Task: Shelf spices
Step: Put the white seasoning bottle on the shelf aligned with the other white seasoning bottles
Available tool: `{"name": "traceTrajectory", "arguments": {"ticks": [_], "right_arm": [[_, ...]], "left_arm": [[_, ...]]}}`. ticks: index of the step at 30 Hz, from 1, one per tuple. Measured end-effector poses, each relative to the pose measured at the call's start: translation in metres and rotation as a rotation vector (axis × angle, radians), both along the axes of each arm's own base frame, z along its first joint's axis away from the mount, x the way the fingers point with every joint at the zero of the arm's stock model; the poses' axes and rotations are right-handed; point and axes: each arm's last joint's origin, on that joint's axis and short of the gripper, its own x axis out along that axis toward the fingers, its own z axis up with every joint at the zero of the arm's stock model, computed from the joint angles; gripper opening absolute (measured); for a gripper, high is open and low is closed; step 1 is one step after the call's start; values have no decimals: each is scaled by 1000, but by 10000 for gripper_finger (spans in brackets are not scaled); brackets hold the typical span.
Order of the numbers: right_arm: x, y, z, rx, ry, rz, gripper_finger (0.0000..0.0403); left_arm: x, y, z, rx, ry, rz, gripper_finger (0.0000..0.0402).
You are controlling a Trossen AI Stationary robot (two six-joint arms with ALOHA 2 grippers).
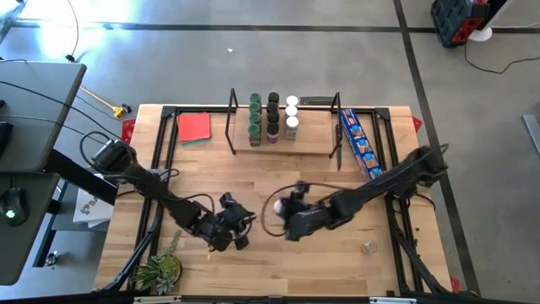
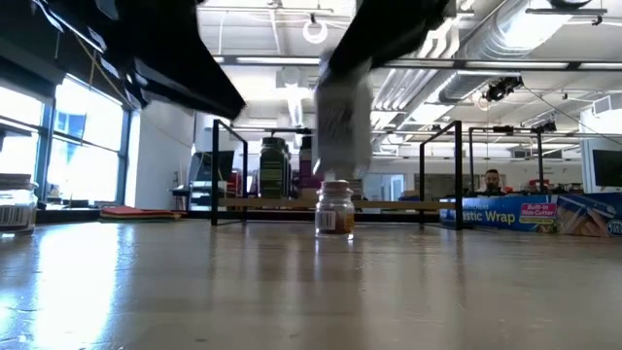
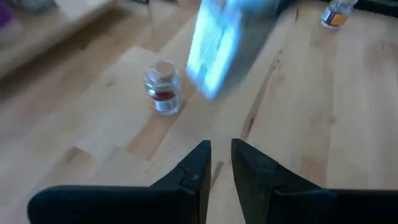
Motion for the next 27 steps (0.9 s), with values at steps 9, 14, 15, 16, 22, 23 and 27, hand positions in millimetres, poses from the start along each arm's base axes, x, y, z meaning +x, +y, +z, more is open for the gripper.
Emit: {"name": "traceTrajectory", "arguments": {"ticks": [9, 14, 15, 16, 22, 23, 27], "right_arm": [[-27, -119, 33, -175, 145, 87, 193], [-22, -184, 15, -60, 129, 138, 193], [-21, -195, 13, -53, 113, 161, 193], [-20, -204, 10, -40, 110, 178, 193], [-23, -242, -2, 26, 100, 199, 193], [-23, -245, -3, 36, 96, 207, 193], [-21, -254, -12, 84, 91, 252, 196]], "left_arm": [[-17, -7, 17, 83, -64, 24, 60], [-16, -6, 16, 92, -60, 31, 60], [-16, -6, 16, 91, -60, 31, 60], [-16, -6, 16, 91, -61, 32, 60], [-16, -6, 16, 83, -66, 37, 60], [-16, -6, 16, 82, -68, 37, 60], [-16, -6, 16, 73, -72, 42, 60]]}}
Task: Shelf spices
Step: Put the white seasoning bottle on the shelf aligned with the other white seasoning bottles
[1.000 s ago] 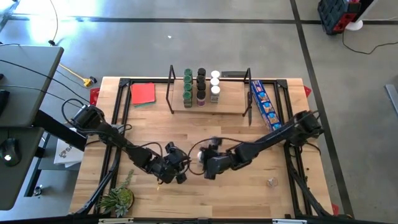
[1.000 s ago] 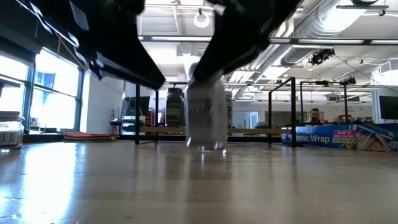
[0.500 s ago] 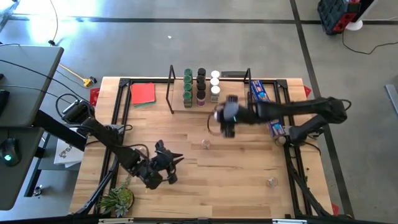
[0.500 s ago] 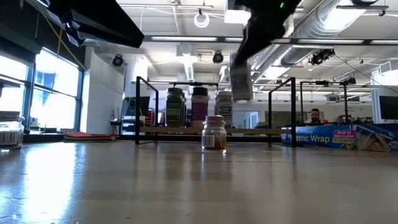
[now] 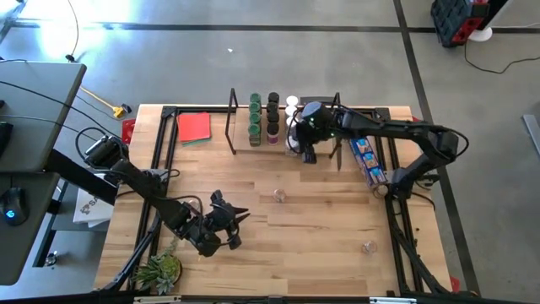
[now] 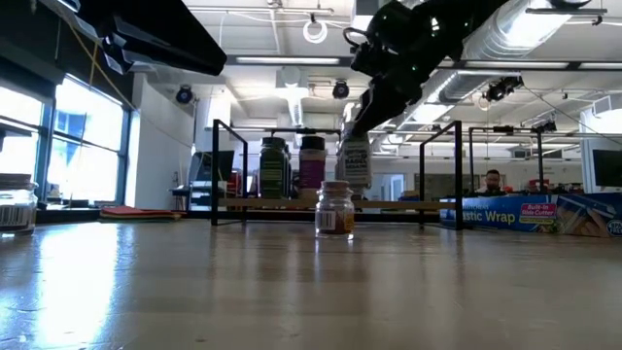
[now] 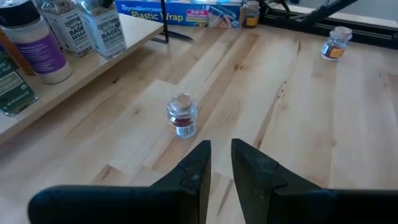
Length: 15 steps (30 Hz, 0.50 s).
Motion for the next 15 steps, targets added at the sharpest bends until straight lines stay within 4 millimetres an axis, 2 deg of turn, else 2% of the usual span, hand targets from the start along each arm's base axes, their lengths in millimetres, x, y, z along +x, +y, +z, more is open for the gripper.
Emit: {"name": "traceTrajectory", "arguments": {"ticks": [5, 15], "right_arm": [[4, -4, -11, -8, 32, 8, 208], [3, -11, -11, -88, 51, -58, 213]], "left_arm": [[0, 0, 0, -2, 0, -2, 60], [0, 0, 0, -10, 7, -12, 60]]}}
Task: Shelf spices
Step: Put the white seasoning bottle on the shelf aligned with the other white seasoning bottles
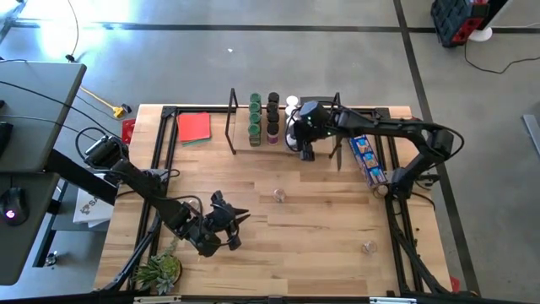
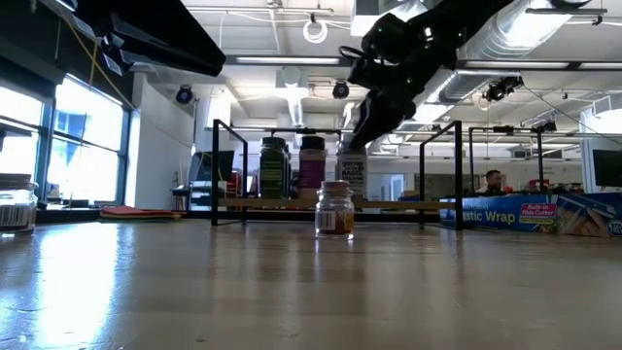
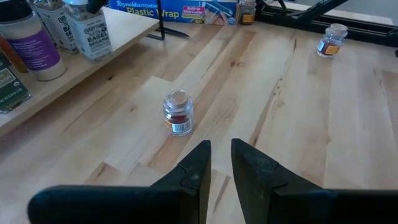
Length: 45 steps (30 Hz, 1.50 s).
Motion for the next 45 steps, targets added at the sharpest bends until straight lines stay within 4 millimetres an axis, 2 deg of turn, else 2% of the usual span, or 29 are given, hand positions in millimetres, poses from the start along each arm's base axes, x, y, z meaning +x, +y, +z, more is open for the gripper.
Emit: {"name": "traceTrajectory", "arguments": {"ticks": [11, 20, 26, 31, 35, 37, 39, 42, 45], "right_arm": [[0, -1, 2, -64, 14, 31, 216], [-3, 0, 12, -134, -5, 31, 253], [-5, 3, 17, -160, -8, 28, 257], [-5, 23, 45, -202, -11, -49, 257], [-8, 55, 56, -75, -54, -69, 254], [-10, 70, 49, -4, -57, -23, 243], [-11, 80, 30, 37, -26, 1, 221], [-16, 81, -1, 82, -35, -51, 174], [-21, 75, -22, 89, -95, -141, 125]], "left_arm": [[0, 0, 0, -2, 1, -2, 60], [0, 0, 0, -8, -1, 1, 60], [0, 0, 0, -16, -2, 3, 60], [0, 0, 0, -16, -1, 3, 60], [0, 0, 0, -16, -2, 4, 60], [0, -1, 0, -19, -3, 3, 60], [-1, -1, 0, -21, -6, 5, 60], [-1, -1, 0, -20, -5, 3, 60], [-2, -2, 0, -19, -5, 0, 60]]}}
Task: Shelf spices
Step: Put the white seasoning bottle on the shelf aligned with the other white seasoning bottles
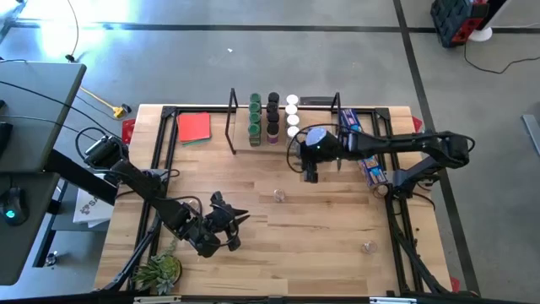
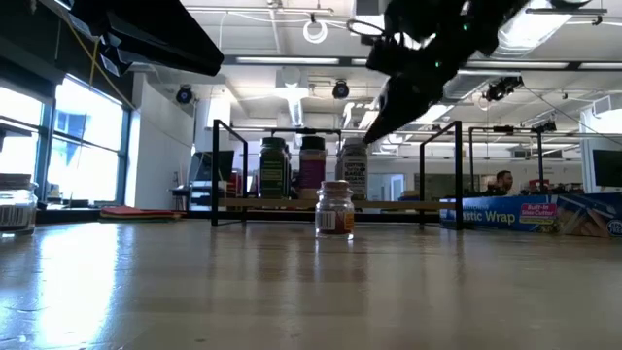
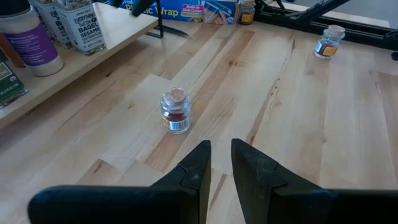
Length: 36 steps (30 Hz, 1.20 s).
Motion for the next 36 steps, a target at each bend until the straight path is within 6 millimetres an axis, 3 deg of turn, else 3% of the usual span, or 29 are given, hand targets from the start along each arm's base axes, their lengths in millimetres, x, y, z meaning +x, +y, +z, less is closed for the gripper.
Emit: {"name": "traceTrajectory", "arguments": {"ticks": [4, 8, 17, 26, 32, 36], "right_arm": [[-6, -12, -15, 21, -80, -95, 76], [-11, -24, -21, 22, -129, -132, 54], [-12, -40, -21, 81, -197, -111, 50], [-14, -47, -28, 37, -153, -206, 50], [-14, -46, -28, 34, -152, -216, 50], [-15, -30, -25, 70, -118, -195, 50]], "left_arm": [[0, 1, 0, 20, 6, -5, 60], [3, 4, 0, 22, 6, 9, 60], [5, 7, 0, 19, 5, 19, 60], [4, 6, 0, 19, 4, 16, 60], [4, 5, 0, 20, 7, 12, 60], [-3, -1, 3, 55, 56, -77, 60]]}}
